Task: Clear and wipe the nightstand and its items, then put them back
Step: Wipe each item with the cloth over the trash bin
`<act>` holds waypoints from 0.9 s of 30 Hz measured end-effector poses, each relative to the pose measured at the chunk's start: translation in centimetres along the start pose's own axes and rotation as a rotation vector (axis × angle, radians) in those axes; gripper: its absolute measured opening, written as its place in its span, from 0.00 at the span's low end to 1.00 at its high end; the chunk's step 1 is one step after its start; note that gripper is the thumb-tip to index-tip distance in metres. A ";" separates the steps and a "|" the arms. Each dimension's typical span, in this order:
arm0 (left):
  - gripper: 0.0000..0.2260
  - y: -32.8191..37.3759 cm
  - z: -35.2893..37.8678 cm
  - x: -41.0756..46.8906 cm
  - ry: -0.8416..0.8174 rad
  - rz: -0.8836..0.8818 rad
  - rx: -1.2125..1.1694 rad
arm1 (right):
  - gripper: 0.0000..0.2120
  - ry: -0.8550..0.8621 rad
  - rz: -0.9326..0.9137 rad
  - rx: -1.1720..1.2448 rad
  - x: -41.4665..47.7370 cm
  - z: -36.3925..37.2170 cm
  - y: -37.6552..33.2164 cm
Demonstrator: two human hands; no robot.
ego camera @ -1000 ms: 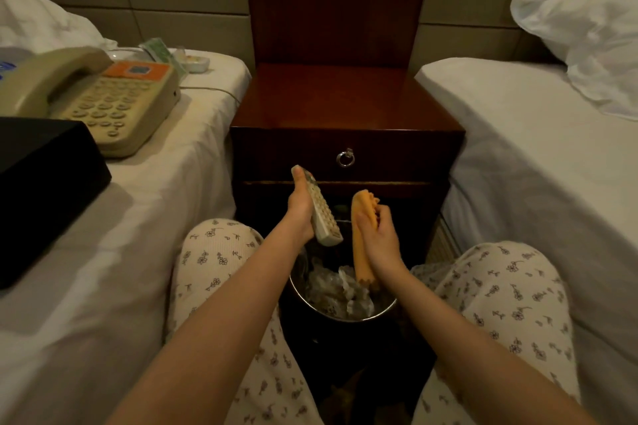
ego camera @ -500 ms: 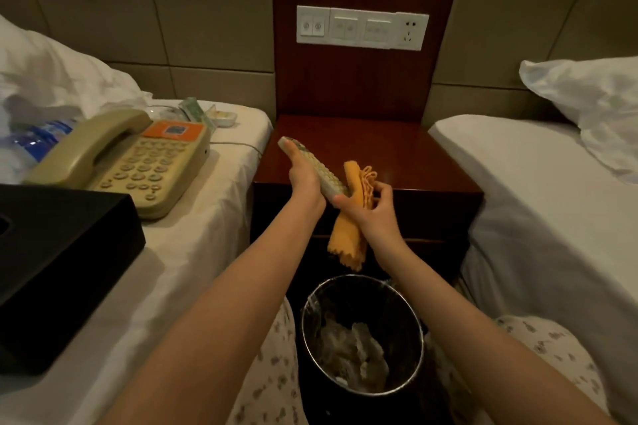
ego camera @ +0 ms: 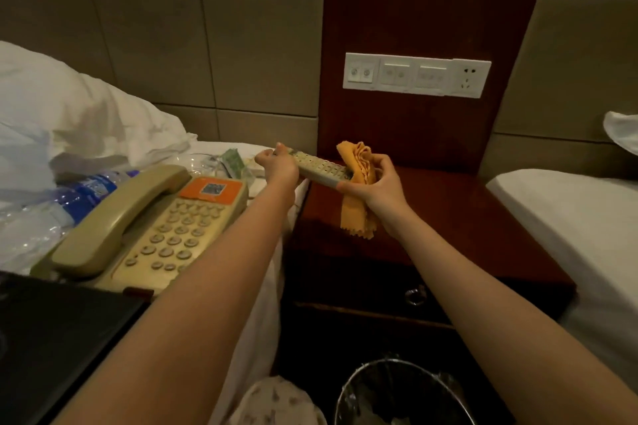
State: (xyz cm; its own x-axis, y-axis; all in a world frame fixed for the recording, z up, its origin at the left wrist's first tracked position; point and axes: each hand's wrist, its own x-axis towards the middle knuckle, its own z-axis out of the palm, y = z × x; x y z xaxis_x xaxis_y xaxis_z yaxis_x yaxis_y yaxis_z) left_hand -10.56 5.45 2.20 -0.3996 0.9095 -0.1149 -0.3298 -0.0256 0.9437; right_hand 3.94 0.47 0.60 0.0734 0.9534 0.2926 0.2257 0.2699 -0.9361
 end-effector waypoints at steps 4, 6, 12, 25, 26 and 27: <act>0.23 2.6 -0.4 3.8 -0.032 0.106 0.349 | 0.30 0.001 -0.020 0.012 4.7 2.0 0.2; 0.27 3.9 -0.8 5.5 -0.011 0.156 0.600 | 0.30 0.005 -0.022 0.018 7.0 3.2 0.6; 0.31 4.7 -1.9 12.2 0.067 0.215 1.078 | 0.27 -0.057 -0.034 0.013 13.3 7.4 2.4; 0.29 4.4 -3.1 22.0 0.075 0.137 1.222 | 0.23 -0.208 -0.026 -0.087 20.3 13.8 5.3; 0.29 4.4 -3.1 22.1 0.075 0.133 1.226 | 0.23 -0.232 -0.032 -0.102 20.3 14.3 5.7; 0.28 4.3 -3.1 22.3 0.068 0.139 1.229 | 0.22 -0.258 -0.042 -0.129 20.3 14.8 6.0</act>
State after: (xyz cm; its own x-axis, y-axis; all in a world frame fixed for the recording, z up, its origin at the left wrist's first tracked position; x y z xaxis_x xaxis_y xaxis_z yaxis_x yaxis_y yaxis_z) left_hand -23.54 24.32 2.78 -0.4225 0.9059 0.0280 0.7252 0.3194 0.6100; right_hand -7.57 23.42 -1.97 -0.1842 0.9490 0.2560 0.3460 0.3064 -0.8868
